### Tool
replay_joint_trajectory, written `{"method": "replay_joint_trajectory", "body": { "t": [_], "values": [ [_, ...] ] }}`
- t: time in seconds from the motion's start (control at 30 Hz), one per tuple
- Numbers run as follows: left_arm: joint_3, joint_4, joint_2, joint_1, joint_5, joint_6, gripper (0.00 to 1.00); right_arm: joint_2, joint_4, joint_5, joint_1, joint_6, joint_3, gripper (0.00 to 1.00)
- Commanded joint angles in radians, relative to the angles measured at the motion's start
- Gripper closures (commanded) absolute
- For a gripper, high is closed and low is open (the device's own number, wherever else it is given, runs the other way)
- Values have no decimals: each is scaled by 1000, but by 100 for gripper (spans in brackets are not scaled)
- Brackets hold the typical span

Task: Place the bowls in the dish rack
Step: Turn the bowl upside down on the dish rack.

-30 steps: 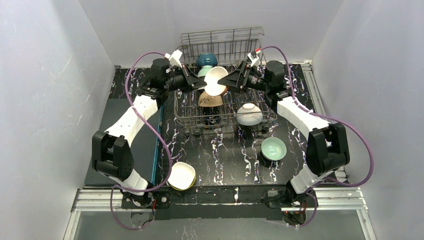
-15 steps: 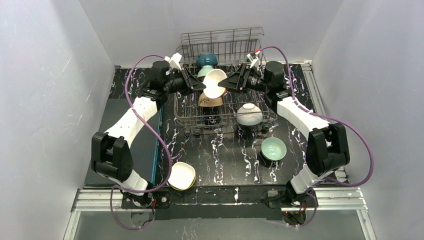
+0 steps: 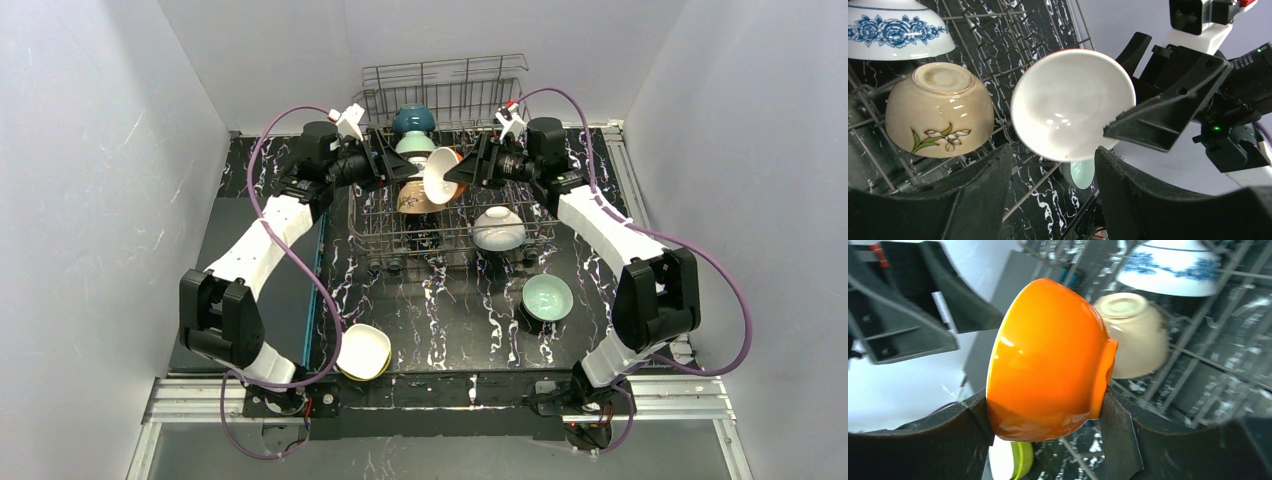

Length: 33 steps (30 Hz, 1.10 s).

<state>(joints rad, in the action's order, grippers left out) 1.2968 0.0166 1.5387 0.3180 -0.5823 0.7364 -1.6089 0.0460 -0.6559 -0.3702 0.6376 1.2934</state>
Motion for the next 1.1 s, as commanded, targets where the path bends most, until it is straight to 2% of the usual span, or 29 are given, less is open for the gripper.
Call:
{"method": "replay_joint_trajectory", "body": {
  "t": [0.0,0.33,0.53,0.77,0.9,1.07],
  "values": [
    [12,-83,-53,15,28,-77,40,77,-163,155,35,-193,73,99],
    [210,-377,69,199,165,-460,36,192,-314,422,75,-450,58,99],
    [302,-436,175,303,132,-606,31,236,-307,470,74,-513,37,99],
    [369,-503,269,372,136,-784,29,252,-303,477,75,-534,35,99],
    [360,-540,293,405,131,-872,33,256,-298,473,74,-549,34,99],
    [315,-540,290,420,150,-949,56,254,-288,458,74,-577,36,99]
  ]
}}
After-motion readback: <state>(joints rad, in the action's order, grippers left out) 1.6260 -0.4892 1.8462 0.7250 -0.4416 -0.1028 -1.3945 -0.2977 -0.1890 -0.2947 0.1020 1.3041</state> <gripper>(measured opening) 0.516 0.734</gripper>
